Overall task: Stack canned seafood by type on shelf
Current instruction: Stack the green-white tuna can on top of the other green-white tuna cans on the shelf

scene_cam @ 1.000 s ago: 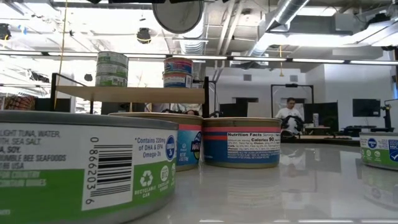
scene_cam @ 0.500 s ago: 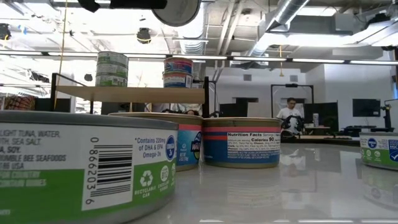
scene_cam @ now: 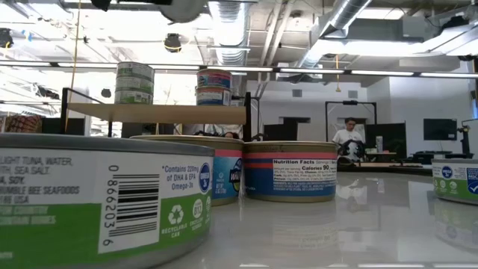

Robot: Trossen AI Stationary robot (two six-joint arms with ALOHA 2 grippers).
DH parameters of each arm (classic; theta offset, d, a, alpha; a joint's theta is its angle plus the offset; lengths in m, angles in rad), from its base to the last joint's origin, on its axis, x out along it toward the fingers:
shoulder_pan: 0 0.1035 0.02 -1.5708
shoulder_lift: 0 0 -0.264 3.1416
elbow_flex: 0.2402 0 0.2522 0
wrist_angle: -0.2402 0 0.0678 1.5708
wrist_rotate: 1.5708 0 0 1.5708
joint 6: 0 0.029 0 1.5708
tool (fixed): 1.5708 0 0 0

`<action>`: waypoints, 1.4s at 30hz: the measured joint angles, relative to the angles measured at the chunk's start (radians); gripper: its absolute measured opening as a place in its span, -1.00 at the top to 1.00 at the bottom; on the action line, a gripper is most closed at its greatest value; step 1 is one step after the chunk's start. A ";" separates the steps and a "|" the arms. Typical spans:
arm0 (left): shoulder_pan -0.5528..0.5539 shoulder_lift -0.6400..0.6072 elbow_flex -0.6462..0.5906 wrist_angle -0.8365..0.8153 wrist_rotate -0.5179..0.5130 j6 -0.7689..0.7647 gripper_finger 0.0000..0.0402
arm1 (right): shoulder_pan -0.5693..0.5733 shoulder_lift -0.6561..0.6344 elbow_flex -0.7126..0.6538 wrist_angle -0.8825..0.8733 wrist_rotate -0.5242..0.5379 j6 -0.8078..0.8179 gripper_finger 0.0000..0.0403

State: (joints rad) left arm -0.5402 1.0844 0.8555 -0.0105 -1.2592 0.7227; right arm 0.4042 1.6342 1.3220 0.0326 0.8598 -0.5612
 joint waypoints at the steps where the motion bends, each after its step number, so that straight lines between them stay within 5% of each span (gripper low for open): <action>1: -0.011 -0.018 0.000 0.000 -0.075 0.021 0.27 | 0.004 -0.010 0.000 -0.029 0.029 0.027 -0.88; 5: -0.016 -0.086 0.000 -0.005 -0.310 0.109 0.28 | -0.011 -0.036 0.000 -0.175 0.056 0.184 -0.92; 14: 0.061 -0.186 -0.003 -0.054 -0.312 0.164 0.28 | -0.085 -0.054 -0.040 -0.479 0.062 0.512 -0.87; 24: 0.228 -0.236 0.083 -0.032 -0.231 0.250 0.29 | -0.249 -0.250 -0.297 -0.199 -0.100 0.348 -0.87; 31: 0.359 -0.234 0.256 -0.150 0.114 0.224 0.29 | -0.315 -0.361 -0.341 -0.131 -0.211 0.346 -0.87; 38: 0.474 -0.231 0.343 -0.473 0.852 0.035 0.29 | -0.312 -0.351 -0.342 -0.132 -0.286 0.401 -0.87; 40: 0.469 -0.229 0.343 -0.528 0.868 -0.031 0.29 | -0.303 -0.350 -0.342 -0.156 -0.287 0.436 -0.87; 42: 0.449 -0.234 0.344 -0.634 0.763 -0.079 0.29 | -0.287 -0.349 -0.342 -0.185 -0.286 0.460 -0.87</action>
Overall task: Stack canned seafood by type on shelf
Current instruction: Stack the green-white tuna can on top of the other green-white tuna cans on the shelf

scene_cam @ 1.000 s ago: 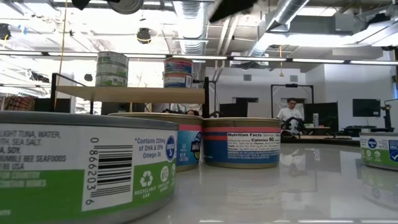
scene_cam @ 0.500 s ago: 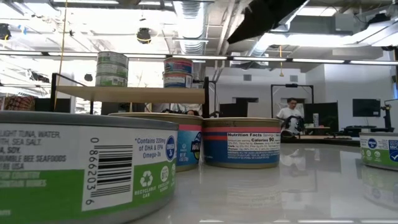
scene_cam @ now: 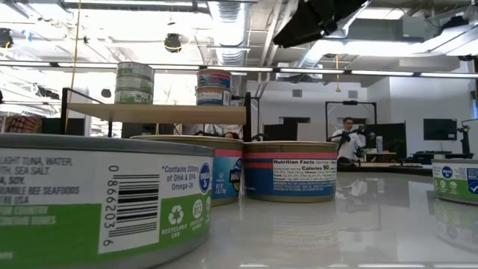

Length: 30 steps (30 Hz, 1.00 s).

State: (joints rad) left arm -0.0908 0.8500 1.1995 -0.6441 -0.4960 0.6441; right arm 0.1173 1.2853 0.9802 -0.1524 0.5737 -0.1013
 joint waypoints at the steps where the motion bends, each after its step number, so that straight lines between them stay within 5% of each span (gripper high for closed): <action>1: -0.012 -0.001 0.000 -0.061 -0.078 -0.026 0.29 | 0.009 0.000 0.000 -0.005 0.000 0.007 -0.87; 12: -0.076 0.073 0.001 -0.429 -0.717 -0.230 0.28 | 0.047 0.000 0.000 0.021 0.000 0.034 -0.87; 18: 0.020 0.102 0.000 -0.538 -0.611 -0.292 0.28 | 0.047 0.005 0.000 0.027 0.001 0.049 -0.87; 30: 0.220 0.078 0.000 -0.536 -0.494 -0.042 0.28 | 0.046 0.012 0.000 0.042 0.002 0.044 -0.87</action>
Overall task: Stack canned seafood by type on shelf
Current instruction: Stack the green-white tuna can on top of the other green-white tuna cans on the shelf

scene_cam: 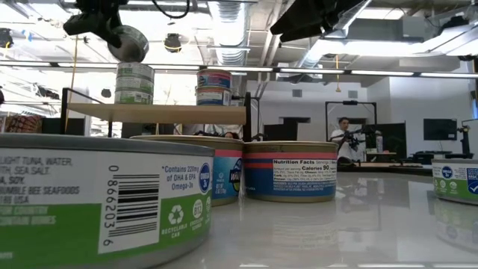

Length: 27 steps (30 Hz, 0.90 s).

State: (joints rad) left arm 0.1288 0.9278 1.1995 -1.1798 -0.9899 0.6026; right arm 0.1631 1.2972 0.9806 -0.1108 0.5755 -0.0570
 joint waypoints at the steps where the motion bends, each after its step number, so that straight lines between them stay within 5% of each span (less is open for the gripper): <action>1: 0.019 0.002 0.000 0.011 0.007 0.025 0.28 | 0.000 0.000 0.000 0.002 0.000 0.000 -0.87; 14: 0.113 0.008 -0.015 0.178 0.162 0.245 0.27 | 0.015 0.000 0.000 0.026 0.000 -0.015 -0.87; 27: 0.161 0.018 -0.105 0.215 0.062 0.193 0.26 | 0.014 0.000 0.000 0.026 0.000 -0.014 -0.87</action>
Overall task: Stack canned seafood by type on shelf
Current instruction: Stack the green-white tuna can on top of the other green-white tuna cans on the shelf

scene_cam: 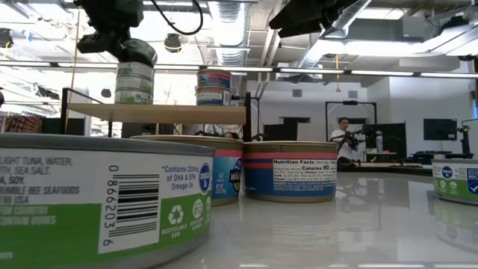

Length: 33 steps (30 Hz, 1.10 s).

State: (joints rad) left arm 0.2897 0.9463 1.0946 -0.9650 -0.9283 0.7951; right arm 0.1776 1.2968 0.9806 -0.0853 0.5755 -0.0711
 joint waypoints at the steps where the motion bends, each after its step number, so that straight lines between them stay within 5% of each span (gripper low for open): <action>1: 0.000 -0.001 0.000 -0.002 0.001 -0.006 0.25 | 0.000 0.000 0.000 0.000 0.000 0.000 -0.87; 19: -0.003 -0.002 0.000 -0.032 -0.001 0.031 -0.18 | -0.003 0.000 -0.019 0.035 0.000 -0.004 -0.87; 33: -0.056 -0.002 0.046 -0.084 0.016 0.055 -0.20 | -0.017 0.000 -0.041 0.079 0.000 -0.016 -0.87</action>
State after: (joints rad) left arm 0.2340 0.9443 1.1410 -1.0490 -0.9120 0.8506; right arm 0.1608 1.2968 0.9398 -0.0060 0.5751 -0.0872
